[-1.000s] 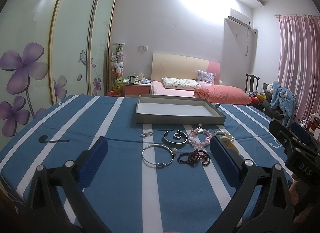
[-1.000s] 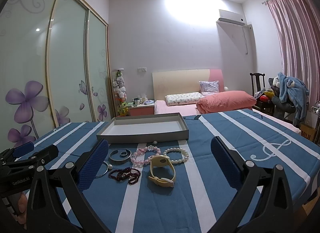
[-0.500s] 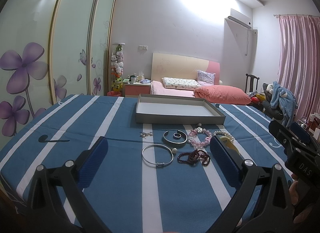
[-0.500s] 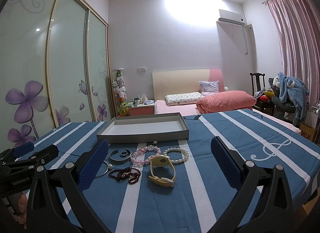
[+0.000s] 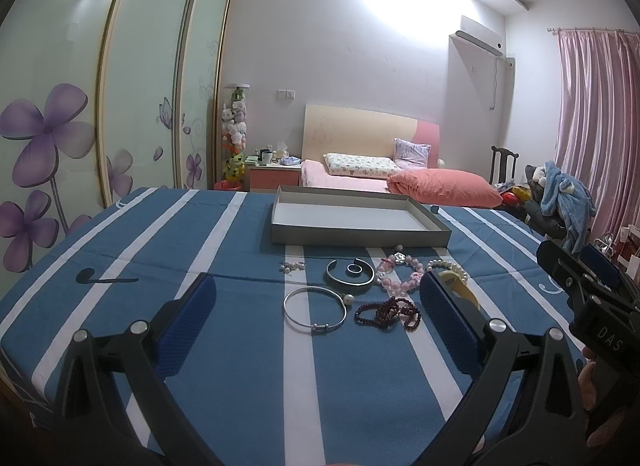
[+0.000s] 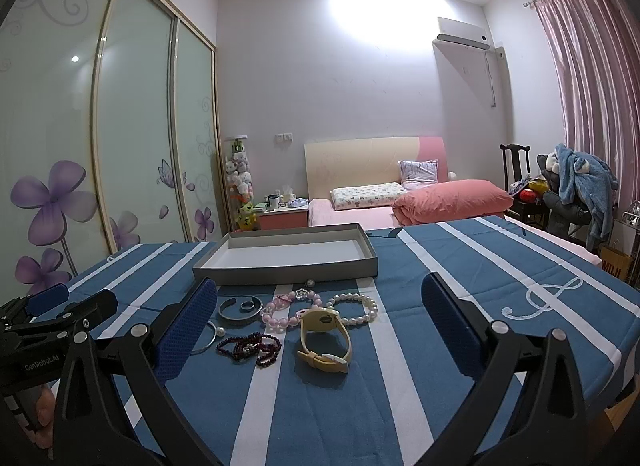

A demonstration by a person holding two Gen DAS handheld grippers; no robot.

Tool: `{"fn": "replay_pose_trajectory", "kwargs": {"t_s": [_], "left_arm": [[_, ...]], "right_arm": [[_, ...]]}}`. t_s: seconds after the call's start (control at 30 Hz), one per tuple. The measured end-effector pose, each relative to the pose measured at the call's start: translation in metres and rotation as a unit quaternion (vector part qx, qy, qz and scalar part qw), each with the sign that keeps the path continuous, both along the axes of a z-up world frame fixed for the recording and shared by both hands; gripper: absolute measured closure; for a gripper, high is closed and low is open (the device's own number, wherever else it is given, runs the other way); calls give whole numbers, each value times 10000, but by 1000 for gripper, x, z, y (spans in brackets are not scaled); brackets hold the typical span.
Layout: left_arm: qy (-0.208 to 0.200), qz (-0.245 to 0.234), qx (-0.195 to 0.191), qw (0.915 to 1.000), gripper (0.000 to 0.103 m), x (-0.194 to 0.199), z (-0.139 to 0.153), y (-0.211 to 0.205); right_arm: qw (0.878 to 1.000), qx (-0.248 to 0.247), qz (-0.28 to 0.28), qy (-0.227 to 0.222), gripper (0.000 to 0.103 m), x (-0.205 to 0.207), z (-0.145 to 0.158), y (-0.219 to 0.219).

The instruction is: Organize jewelry

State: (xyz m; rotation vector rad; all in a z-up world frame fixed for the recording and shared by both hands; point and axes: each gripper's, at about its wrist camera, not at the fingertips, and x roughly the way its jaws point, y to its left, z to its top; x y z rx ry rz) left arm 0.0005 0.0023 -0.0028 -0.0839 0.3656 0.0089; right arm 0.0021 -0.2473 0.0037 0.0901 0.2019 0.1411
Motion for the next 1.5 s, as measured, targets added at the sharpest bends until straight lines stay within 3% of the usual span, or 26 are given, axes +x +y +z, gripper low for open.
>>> {"fn": "replay_pose_trajectory", "kwargs": {"t_s": [0.27, 0.43, 0.6, 0.7, 0.93, 1.13, 1.17, 1.27, 1.5], "left_arm": [[198, 90, -4, 9998, 4, 10, -15, 5], [604, 128, -6, 9981, 4, 32, -24, 7], [981, 25, 72, 9952, 4, 52, -34, 10], [1177, -33, 119, 9930, 4, 66, -38, 10], [1620, -153, 281, 9863, 4, 91, -49, 8], [1992, -281, 281, 9792, 4, 111, -58, 7], [2060, -310, 289, 9776, 4, 116, -60, 6], [2276, -341, 401, 9723, 4, 130, -66, 3], [2670, -406, 761, 9598, 8, 153, -79, -3]], "right_arm": [[9995, 2, 58, 297, 2, 15, -6, -4], [9911, 186, 262, 1293, 3, 50, -32, -10], [9691, 186, 277, 2444, 21, 88, -59, -11], [9586, 129, 357, 2821, 24, 100, -67, -5], [9493, -288, 359, 3111, 24, 119, -69, 13], [9453, -392, 337, 3220, 42, 126, -74, 17], [9457, -379, 388, 3205, 52, 125, -72, 17], [9462, -284, 482, 3188, 62, 125, -70, 16], [9465, -128, 517, 3184, 63, 129, -69, 12]]}}
